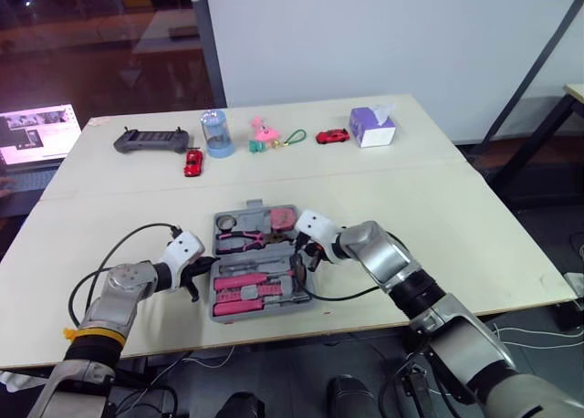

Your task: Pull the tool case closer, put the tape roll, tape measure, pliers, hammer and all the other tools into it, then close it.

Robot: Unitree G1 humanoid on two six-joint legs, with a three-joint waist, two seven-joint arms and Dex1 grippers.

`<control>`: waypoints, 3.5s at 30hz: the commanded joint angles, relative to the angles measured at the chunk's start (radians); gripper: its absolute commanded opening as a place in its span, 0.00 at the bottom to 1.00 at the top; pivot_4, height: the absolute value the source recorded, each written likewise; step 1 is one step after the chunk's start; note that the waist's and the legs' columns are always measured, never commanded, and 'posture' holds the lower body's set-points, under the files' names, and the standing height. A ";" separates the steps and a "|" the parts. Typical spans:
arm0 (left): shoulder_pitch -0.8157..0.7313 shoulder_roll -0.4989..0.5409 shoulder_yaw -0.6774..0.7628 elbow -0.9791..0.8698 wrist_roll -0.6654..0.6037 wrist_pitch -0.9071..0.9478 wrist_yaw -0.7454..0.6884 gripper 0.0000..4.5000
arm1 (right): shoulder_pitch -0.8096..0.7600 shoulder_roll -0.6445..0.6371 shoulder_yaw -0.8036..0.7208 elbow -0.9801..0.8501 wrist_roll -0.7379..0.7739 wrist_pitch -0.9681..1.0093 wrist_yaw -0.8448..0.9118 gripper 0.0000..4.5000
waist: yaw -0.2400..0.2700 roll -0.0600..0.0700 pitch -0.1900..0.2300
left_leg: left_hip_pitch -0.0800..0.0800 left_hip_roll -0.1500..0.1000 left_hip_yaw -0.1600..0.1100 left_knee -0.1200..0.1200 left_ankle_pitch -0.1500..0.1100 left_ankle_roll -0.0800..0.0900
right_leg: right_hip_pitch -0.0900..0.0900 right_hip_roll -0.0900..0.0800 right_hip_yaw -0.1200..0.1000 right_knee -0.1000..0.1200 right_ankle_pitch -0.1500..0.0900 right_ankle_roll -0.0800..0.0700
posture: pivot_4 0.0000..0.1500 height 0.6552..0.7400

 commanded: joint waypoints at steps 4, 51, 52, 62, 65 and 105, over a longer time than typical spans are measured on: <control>0.068 -0.019 -0.051 -0.089 0.000 0.026 -0.045 0.01 | 0.001 0.019 0.036 -0.118 0.005 0.012 0.055 0.00 | -0.004 0.000 0.000 | 0.000 0.000 0.000 0.000 0.000 0.000 | 0.000 0.000 0.000 0.000 0.000 0.000 | 1.00 1.00; 0.131 -0.009 -0.019 -0.218 -0.027 0.098 -0.021 0.01 | 0.123 -0.064 0.049 -0.336 0.005 0.174 0.031 0.00 | 0.022 0.001 -0.004 | 0.014 0.000 0.001 -0.003 -0.001 0.002 | 0.012 0.000 0.001 -0.002 0.000 0.000 | 1.00 1.00; 0.130 -0.012 -0.018 -0.217 -0.030 0.098 -0.020 0.01 | 0.123 -0.069 0.051 -0.338 0.003 0.181 0.032 0.00 | 0.022 0.001 -0.004 | 0.014 0.000 0.001 -0.003 -0.001 0.002 | 0.012 0.000 0.001 -0.002 0.000 0.000 | 1.00 1.00; 0.088 -0.033 -0.026 -0.173 -0.022 0.079 -0.018 0.01 | 0.157 -0.132 0.053 -0.409 0.011 0.270 0.039 0.00 | 0.044 0.001 -0.004 | 0.013 0.000 0.001 -0.002 -0.001 0.002 | 0.012 0.000 0.000 -0.002 0.000 0.000 | 1.00 1.00; 0.077 -0.040 -0.029 -0.165 -0.021 0.077 -0.020 0.01 | 0.165 -0.144 0.052 -0.424 0.012 0.280 0.035 0.00 | 0.052 0.001 -0.004 | 0.013 0.000 0.001 -0.002 -0.001 0.002 | 0.012 0.000 0.000 -0.002 0.000 0.000 | 1.00 1.00; 0.329 -0.065 0.015 -0.223 -0.202 -0.109 -0.231 0.00 | 0.147 0.097 -0.575 -0.345 0.391 0.488 -0.252 0.88 | 0.046 0.002 -0.003 | 0.013 0.001 0.002 -0.005 -0.002 0.003 | 0.011 0.001 0.001 -0.003 0.000 0.000 | 1.00 1.00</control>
